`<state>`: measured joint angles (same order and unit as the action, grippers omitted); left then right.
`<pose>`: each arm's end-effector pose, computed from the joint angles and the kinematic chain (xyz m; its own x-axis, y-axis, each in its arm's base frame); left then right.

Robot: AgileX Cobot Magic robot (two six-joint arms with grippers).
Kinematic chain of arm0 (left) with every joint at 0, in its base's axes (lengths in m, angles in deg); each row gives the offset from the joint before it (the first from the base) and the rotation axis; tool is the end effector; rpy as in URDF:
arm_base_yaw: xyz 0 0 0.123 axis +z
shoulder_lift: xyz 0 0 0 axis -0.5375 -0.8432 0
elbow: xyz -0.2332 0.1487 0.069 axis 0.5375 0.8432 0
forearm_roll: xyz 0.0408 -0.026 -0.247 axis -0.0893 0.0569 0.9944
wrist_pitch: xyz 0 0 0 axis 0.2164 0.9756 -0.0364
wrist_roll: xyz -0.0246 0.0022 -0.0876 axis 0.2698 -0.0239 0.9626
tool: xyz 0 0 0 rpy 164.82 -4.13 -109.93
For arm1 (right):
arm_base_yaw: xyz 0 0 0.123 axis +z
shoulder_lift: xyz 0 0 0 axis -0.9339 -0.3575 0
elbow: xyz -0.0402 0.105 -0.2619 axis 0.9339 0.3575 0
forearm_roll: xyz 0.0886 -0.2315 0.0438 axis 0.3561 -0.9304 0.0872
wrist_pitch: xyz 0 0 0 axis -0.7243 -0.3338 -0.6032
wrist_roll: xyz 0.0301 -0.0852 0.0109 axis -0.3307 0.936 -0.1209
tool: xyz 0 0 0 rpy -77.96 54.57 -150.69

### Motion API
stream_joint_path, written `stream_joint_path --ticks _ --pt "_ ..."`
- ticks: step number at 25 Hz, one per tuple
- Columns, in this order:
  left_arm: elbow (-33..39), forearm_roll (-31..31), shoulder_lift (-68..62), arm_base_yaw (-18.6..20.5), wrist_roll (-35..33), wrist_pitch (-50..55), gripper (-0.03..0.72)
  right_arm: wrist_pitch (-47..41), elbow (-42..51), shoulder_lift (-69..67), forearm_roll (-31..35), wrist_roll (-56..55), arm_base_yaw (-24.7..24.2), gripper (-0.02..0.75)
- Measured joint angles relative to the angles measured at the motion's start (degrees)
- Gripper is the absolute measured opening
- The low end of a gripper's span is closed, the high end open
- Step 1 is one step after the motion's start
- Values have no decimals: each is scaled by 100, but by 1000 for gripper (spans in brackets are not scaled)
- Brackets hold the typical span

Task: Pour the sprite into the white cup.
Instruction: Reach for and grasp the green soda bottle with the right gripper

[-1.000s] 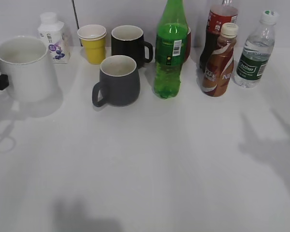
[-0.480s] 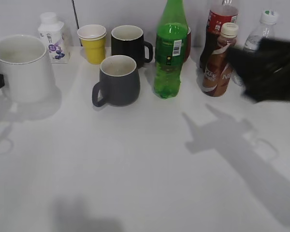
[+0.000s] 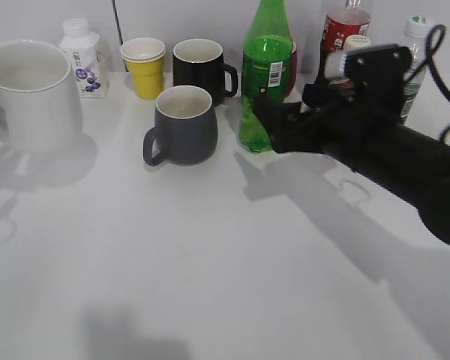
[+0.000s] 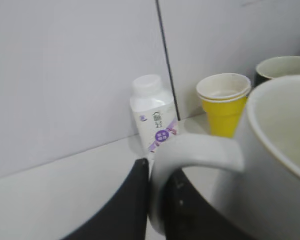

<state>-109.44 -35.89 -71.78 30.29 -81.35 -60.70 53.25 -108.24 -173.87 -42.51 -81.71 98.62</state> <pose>0.2563 -0.0256 0.2289 -0.0940 0.1977 -0.9757 0.2321 0.9574 0.1716 0.2719 0.1620 0.1796 -0.1392 0.0507 -0.9890 -0.5451 0.8299 0.1193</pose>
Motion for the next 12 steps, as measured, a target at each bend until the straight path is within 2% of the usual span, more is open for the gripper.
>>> stream_joint_path --ticks 3,9,11,12 --pt "0 -300 268 -20 0 231 50 -501 -612 -325 59 -26 4 671" --pt "4 -381 823 -357 0 711 50 -1580 -1957 -1073 394 102 -7 670" --pt "4 -400 998 -565 0 879 50 -1945 -2320 -1270 398 107 -7 646" --pt "4 -402 1085 -683 0 955 50 -2140 -2465 -1334 398 120 -7 601"
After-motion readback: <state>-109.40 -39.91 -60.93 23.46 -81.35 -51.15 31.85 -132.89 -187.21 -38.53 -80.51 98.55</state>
